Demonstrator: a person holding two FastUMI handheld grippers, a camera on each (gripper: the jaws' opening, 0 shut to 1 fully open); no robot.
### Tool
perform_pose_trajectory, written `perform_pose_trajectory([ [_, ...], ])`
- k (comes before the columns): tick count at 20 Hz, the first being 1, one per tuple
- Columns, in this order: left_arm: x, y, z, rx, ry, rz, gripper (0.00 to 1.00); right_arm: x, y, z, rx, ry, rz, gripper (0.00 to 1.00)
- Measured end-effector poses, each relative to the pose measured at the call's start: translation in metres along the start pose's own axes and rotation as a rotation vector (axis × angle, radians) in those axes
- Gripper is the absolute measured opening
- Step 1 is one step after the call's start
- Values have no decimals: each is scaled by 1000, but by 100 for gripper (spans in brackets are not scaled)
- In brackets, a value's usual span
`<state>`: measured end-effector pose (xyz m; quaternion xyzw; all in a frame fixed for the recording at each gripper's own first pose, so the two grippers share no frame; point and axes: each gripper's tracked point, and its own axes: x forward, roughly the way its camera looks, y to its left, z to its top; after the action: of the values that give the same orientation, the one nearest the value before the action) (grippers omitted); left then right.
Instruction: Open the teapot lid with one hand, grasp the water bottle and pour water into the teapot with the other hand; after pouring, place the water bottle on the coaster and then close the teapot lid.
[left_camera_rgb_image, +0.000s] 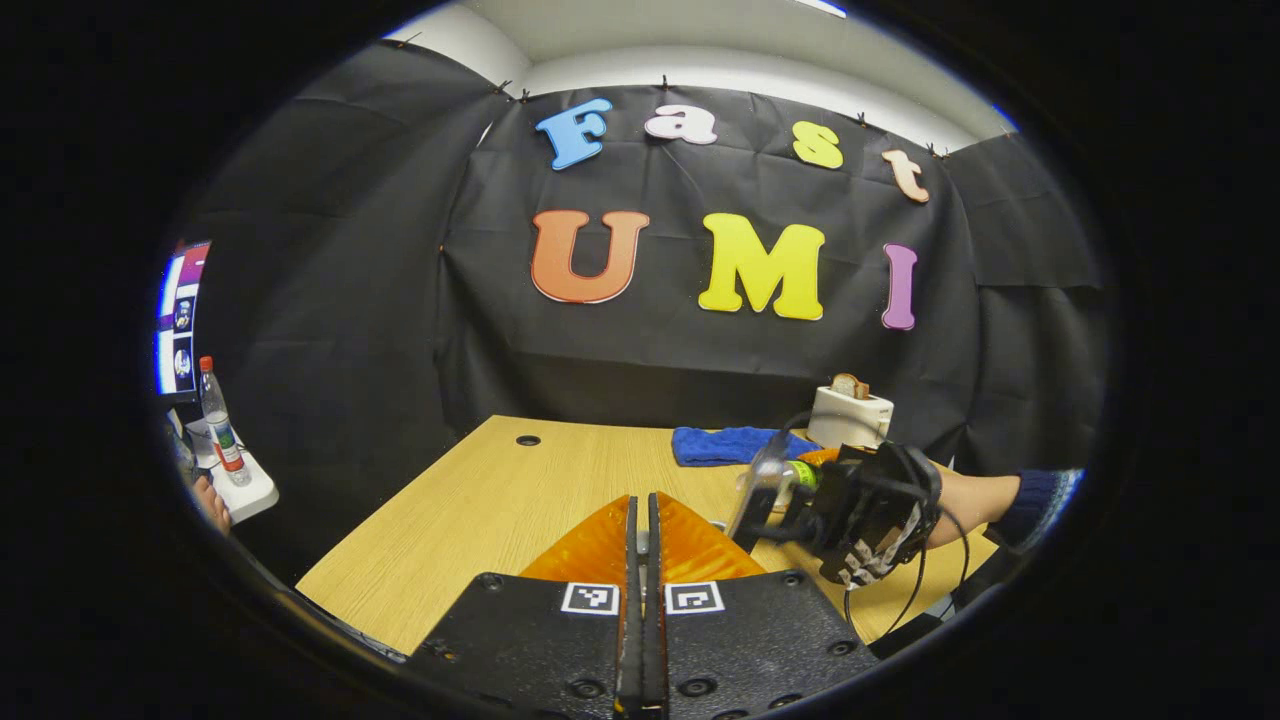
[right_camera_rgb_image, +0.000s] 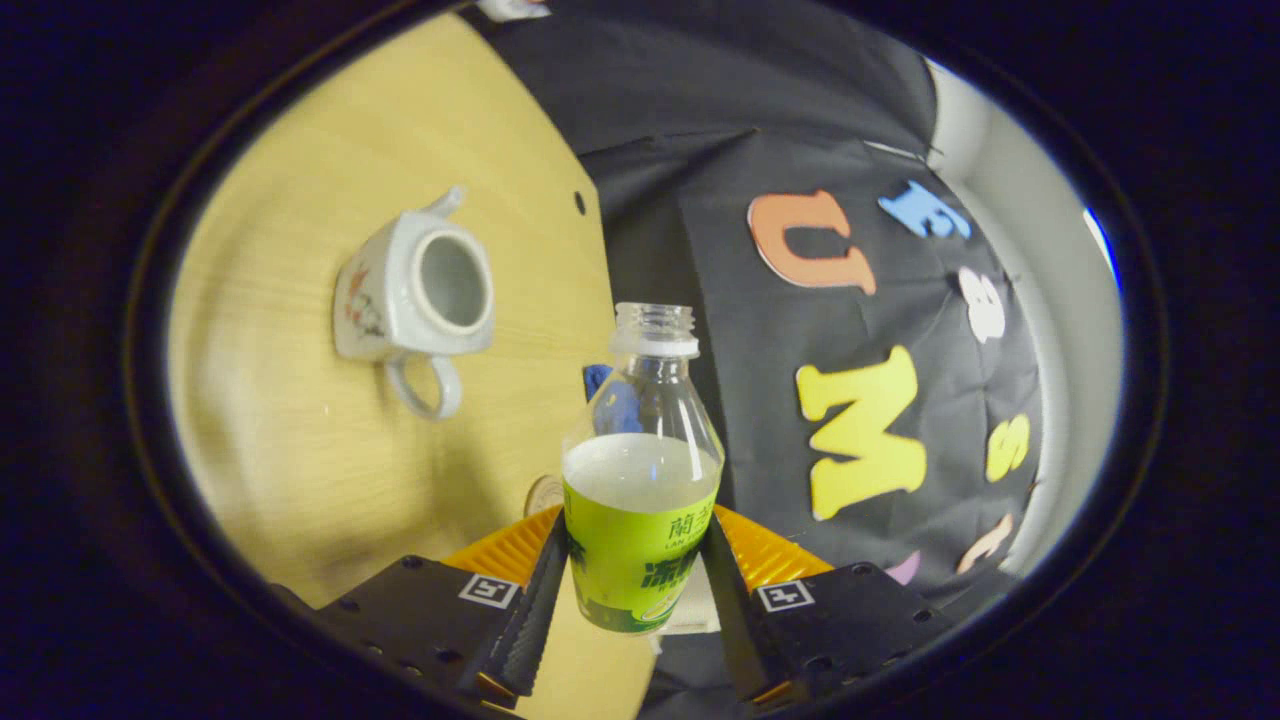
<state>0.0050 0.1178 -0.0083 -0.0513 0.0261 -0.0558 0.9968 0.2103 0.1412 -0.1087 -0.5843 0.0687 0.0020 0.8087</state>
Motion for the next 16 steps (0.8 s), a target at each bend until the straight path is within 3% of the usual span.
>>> perform_pose_trajectory([
  [5, 0, 2, 0, -20, 5, 5, 3, 12, -28, 1, 530, -25, 113, 71],
  [11, 1, 1, 4, 0, -13, 34, 3, 38, -52, -15, 935, -42, 115, 71],
  [14, 4, 1, 3, -1, -13, 44, 3, 61, -45, -26, 1168, -23, 161, 71],
  [16, 3, 6, 6, 10, -22, 70, 3, 77, -48, -36, 1235, 10, 151, 71],
])
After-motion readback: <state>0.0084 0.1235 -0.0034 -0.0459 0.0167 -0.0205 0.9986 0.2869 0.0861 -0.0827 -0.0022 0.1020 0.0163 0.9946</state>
